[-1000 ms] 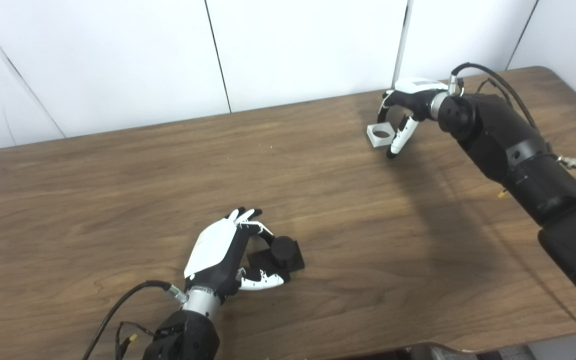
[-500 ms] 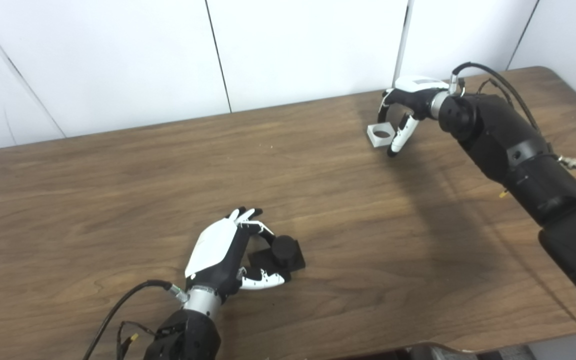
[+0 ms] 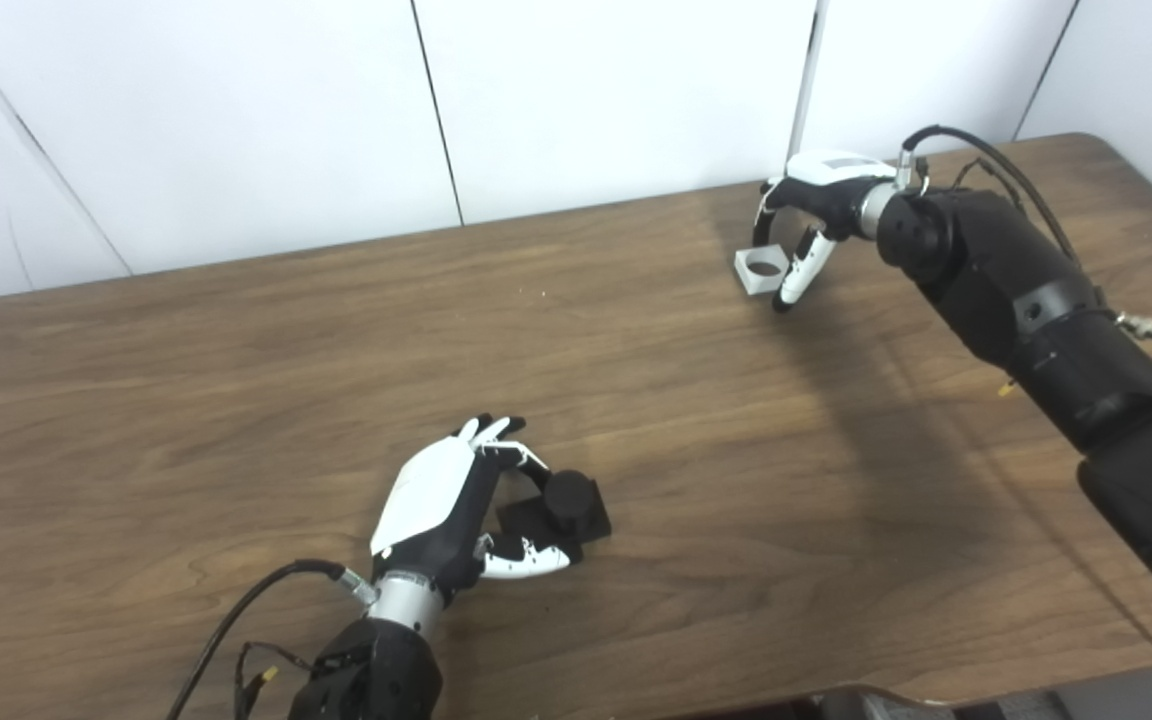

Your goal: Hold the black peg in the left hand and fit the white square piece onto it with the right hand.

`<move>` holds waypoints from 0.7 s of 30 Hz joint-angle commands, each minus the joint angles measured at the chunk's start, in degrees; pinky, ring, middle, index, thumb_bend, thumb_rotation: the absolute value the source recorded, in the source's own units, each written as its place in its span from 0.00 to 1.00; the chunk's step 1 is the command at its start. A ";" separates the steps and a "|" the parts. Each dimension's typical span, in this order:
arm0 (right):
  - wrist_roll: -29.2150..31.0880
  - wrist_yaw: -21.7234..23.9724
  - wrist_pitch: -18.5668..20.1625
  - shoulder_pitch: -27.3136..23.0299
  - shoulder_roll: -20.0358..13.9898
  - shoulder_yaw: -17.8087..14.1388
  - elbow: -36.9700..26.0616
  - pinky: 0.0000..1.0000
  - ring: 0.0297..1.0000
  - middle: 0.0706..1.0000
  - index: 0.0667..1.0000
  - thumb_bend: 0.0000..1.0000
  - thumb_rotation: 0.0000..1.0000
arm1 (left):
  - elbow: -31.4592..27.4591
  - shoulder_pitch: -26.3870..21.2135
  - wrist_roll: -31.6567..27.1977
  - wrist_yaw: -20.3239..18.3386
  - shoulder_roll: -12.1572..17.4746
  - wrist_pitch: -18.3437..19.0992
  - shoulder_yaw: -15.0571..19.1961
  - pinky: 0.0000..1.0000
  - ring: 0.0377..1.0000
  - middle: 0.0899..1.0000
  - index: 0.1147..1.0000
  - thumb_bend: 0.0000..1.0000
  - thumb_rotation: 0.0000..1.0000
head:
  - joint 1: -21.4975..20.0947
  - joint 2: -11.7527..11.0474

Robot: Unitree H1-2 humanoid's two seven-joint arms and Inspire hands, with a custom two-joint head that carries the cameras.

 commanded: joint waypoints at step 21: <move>-0.24 -1.54 -0.22 -2.65 -0.37 -0.39 -0.66 1.00 1.00 0.95 0.62 0.77 0.17 | 1.40 -0.70 1.75 -0.09 0.58 0.64 -0.04 1.00 1.00 0.94 0.61 0.57 0.38 | -0.06 -0.03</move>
